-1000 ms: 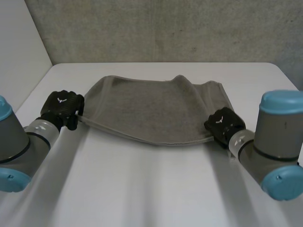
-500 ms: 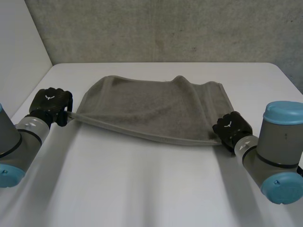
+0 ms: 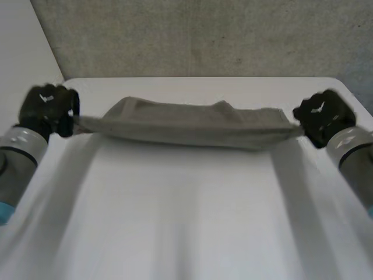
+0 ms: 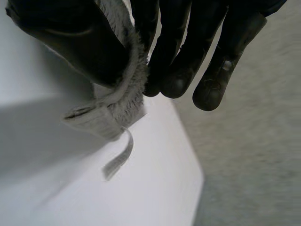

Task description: Fold the towel.

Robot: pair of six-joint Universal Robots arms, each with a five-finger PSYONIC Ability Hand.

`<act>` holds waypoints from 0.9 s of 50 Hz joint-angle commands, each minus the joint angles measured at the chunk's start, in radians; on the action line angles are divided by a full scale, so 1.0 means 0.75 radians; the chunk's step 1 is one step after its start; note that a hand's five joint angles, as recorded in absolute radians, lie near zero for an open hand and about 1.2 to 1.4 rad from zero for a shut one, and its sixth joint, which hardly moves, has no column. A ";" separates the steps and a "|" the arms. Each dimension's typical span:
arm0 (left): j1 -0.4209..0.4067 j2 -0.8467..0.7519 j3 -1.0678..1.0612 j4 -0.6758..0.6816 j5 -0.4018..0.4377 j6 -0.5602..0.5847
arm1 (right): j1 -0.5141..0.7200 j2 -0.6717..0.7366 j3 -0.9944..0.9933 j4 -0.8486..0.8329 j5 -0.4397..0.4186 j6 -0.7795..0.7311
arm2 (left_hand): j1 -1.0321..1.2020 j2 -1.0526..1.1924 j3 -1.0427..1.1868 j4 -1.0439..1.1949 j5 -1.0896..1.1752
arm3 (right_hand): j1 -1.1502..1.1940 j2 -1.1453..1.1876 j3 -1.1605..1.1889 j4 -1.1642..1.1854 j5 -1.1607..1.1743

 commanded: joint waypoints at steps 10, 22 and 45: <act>0.104 0.380 -0.013 -0.195 0.103 -0.072 | -0.168 -0.327 -0.148 0.462 -0.262 -0.004 | -0.104 -0.133 -0.204 -0.167 -0.385 | 0.084 0.093 0.081 0.072 0.064; 0.078 0.039 -0.048 -0.212 0.110 0.006 | -0.158 -0.086 -0.119 0.495 -0.276 -0.009 | -0.104 -0.133 -0.204 -0.167 -0.385 | 0.084 0.093 0.081 0.072 0.064; -0.074 -0.681 0.581 -0.198 -0.023 0.180 | -0.004 0.668 -0.646 0.303 -0.074 0.016 | -0.104 -0.133 -0.204 -0.167 -0.385 | 0.084 0.093 0.081 0.072 0.064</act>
